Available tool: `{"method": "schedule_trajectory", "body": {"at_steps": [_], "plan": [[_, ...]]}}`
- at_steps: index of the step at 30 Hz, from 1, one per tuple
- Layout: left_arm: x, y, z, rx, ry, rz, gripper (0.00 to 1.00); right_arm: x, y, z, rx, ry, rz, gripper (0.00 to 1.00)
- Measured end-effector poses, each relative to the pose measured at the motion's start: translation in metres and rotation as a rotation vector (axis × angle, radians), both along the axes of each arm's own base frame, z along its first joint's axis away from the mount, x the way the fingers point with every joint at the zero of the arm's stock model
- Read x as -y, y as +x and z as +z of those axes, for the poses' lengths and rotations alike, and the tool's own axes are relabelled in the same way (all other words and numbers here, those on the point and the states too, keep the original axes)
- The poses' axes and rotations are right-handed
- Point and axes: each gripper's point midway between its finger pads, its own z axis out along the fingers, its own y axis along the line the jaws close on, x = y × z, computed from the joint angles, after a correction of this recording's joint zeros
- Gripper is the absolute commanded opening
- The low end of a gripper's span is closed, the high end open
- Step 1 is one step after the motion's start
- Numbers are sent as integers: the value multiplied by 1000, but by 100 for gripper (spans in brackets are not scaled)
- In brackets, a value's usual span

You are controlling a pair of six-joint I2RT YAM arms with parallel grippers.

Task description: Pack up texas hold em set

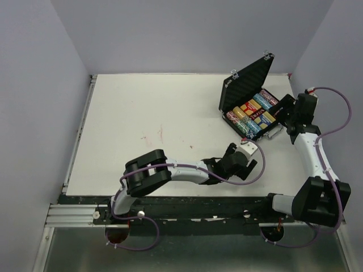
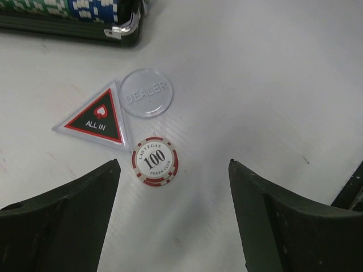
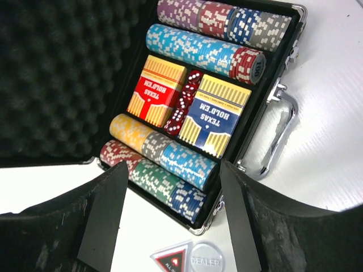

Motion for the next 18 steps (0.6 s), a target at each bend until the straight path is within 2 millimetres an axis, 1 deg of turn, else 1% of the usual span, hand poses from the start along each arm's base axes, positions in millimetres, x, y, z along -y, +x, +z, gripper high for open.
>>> {"method": "schedule_trajectory", "body": {"at_steps": [4,6,10,12,15,18], "plan": [[-1,-2,-24,-25,108,4,80,-6,-13,18,57,-3,14,75],[1,-1,-32,-35,145,6,78,-8,-17,30,94,-7,19,75],[2,1,-44,-50,210,14,76,-13,-25,42,135,-5,31,75],[0,1,-48,-54,235,23,76,-14,-27,41,136,-1,37,75],[-5,2,-52,-60,265,36,76,-16,-29,33,119,6,41,75],[-6,3,-52,-63,282,42,75,-17,-31,27,105,11,45,75]]}}
